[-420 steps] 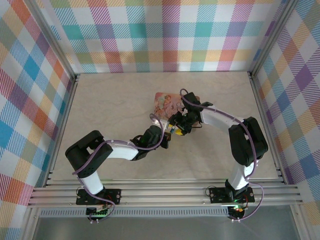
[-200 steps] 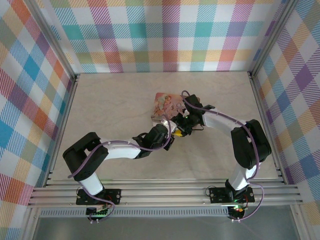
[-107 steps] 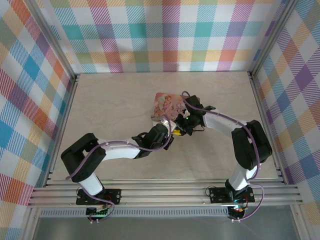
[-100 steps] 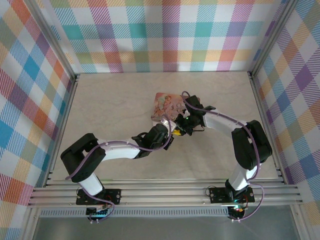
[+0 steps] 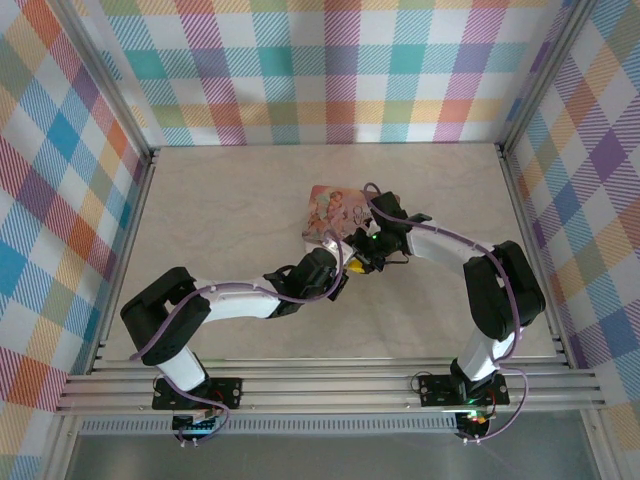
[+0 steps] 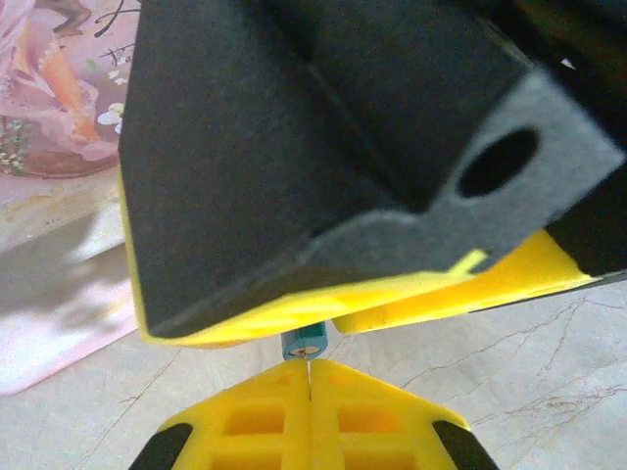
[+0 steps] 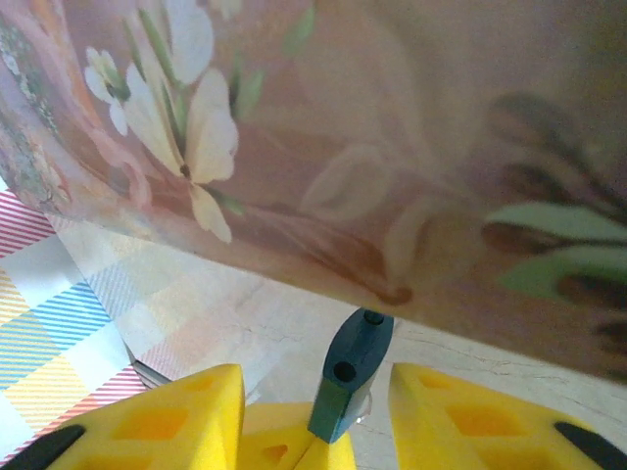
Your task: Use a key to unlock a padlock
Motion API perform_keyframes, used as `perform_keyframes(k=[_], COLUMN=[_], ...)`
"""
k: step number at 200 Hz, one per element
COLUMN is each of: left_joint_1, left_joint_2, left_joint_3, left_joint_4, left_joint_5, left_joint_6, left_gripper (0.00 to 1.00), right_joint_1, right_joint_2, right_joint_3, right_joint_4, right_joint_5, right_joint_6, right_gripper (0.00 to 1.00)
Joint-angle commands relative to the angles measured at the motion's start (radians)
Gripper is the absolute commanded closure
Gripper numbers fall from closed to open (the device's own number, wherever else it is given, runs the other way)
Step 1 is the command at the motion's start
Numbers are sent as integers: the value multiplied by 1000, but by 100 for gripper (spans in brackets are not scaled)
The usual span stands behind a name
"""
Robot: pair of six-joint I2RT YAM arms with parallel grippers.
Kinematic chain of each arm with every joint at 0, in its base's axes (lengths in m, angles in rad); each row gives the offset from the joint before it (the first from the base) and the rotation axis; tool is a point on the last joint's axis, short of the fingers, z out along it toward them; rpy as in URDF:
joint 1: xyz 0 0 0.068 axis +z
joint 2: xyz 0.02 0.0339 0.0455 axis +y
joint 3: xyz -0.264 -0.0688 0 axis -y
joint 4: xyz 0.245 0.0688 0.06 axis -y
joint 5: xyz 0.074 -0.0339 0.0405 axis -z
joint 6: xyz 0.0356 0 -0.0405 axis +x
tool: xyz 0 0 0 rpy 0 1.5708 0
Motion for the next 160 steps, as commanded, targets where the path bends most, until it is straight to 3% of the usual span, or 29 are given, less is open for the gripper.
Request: perform_keyframes(k=[1, 50, 103, 141, 160], left_joint_1=[-21, -22, -22, -22, -21], left_joint_2=[-29, -28, -29, -42, -64], left_joint_3=[13, 14, 5, 3, -19], left_joint_4=[21, 24, 30, 14, 30], left_joint_5=[28, 30, 29, 29, 5], left_joint_6=[13, 12, 11, -16, -55], left_gripper=[100, 100, 100, 100, 90], right_joint_1=[-7, -7, -7, -6, -7], right_joint_2=[41, 49, 42, 9, -23], right_joint_3=[-47, -50, -66, -99, -135], right_joint_4=[-83, -73, -63, -43, -16], right_joint_5=[5, 6, 5, 39, 70], right_joint_6=[44, 46, 50, 73, 108], right_gripper=[57, 81, 100, 100, 100])
